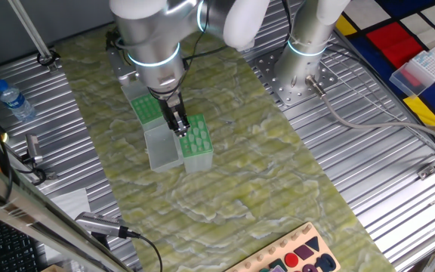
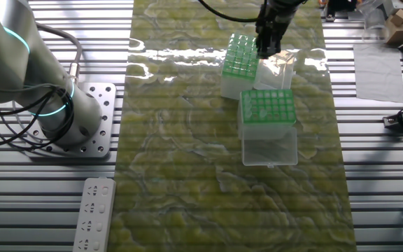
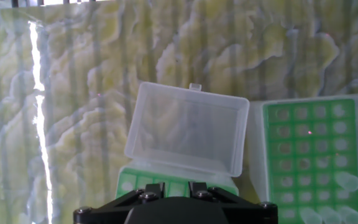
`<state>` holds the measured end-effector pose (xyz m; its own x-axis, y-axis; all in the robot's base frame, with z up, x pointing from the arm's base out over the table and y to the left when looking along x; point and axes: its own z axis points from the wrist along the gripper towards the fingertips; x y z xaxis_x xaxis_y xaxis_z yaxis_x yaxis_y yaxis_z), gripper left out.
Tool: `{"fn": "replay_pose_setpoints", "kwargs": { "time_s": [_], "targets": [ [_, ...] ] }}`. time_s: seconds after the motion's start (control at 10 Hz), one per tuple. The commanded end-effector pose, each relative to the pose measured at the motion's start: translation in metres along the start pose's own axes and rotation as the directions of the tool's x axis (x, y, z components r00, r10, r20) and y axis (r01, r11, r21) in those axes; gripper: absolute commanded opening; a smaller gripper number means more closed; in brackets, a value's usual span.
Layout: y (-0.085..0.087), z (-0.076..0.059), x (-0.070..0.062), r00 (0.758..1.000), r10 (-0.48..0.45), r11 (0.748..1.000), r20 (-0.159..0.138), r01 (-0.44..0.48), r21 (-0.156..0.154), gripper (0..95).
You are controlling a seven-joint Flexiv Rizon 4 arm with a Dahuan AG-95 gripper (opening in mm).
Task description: Transfer all large pipette tips from one holder to another
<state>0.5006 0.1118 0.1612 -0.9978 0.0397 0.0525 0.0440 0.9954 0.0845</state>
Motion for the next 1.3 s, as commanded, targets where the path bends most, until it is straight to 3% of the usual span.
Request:
{"fn": "replay_pose_setpoints", "kwargs": {
  "time_s": [0.1,0.9,1.0,1.3],
  "targets": [
    [0.0007,0.0025,0.0004,1.0,0.001,1.0,0.004,-0.001,0.003,19.0],
    [0.0034,0.0086,0.0038,1.0,-0.003,1.0,0.017,0.003,0.021,19.0],
    [0.0033,0.0089,0.004,1.0,-0.002,1.0,0.018,0.002,0.026,0.0],
    [0.0031,0.0097,0.005,1.0,-0.006,0.999,0.021,0.006,0.033,0.0]
  ]
}}
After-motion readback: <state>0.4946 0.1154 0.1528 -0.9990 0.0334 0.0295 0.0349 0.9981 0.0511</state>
